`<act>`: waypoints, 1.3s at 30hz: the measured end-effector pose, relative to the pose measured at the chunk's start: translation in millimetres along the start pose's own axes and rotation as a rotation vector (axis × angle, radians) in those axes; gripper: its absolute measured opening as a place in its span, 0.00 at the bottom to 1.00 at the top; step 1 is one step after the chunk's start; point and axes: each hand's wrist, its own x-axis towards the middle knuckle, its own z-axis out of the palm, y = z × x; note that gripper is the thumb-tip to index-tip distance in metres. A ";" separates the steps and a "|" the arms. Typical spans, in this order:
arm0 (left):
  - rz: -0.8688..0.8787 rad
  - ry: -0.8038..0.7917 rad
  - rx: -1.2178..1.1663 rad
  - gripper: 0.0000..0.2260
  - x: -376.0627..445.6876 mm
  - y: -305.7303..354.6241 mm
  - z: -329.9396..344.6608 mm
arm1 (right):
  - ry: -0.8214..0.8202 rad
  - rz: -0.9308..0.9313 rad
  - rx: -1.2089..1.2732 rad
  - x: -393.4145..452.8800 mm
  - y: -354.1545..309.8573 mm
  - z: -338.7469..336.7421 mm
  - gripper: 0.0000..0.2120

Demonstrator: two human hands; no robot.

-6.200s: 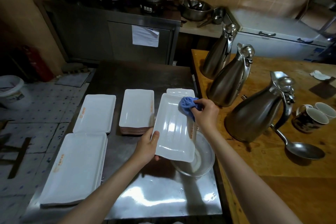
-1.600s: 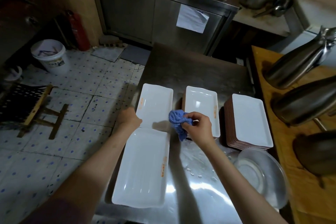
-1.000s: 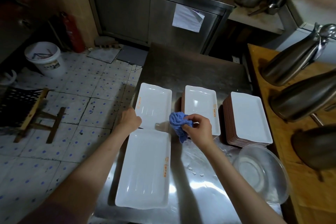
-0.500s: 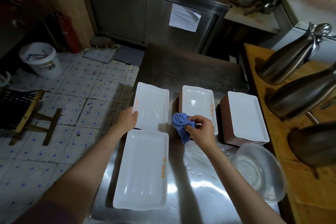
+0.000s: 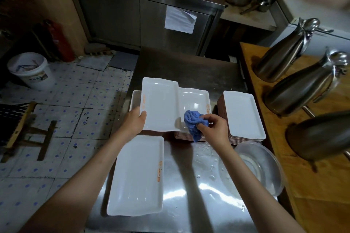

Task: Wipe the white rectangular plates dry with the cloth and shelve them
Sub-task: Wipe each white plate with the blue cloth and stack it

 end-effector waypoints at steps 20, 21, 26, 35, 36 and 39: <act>0.122 -0.106 0.027 0.18 -65.5 68.7 113.7 | 0.088 0.004 0.007 -14.2 29.0 -123.3 0.12; 0.126 -0.120 -0.002 0.19 -67.9 70.3 119.6 | 0.093 0.007 0.009 -13.9 32.2 -129.3 0.12; 0.096 -0.103 0.007 0.20 -77.8 77.6 147.3 | 0.100 0.018 0.013 -14.0 46.4 -155.9 0.10; 0.114 -0.105 -0.003 0.19 -94.2 95.5 185.5 | 0.077 -0.005 0.032 -18.7 61.4 -189.7 0.08; 0.123 -0.105 0.003 0.19 -96.1 97.8 189.3 | 0.079 -0.007 0.031 -19.3 62.9 -192.5 0.08; 0.146 -0.092 0.025 0.19 -100.3 105.2 201.3 | 0.084 -0.003 0.031 -20.7 68.4 -200.3 0.08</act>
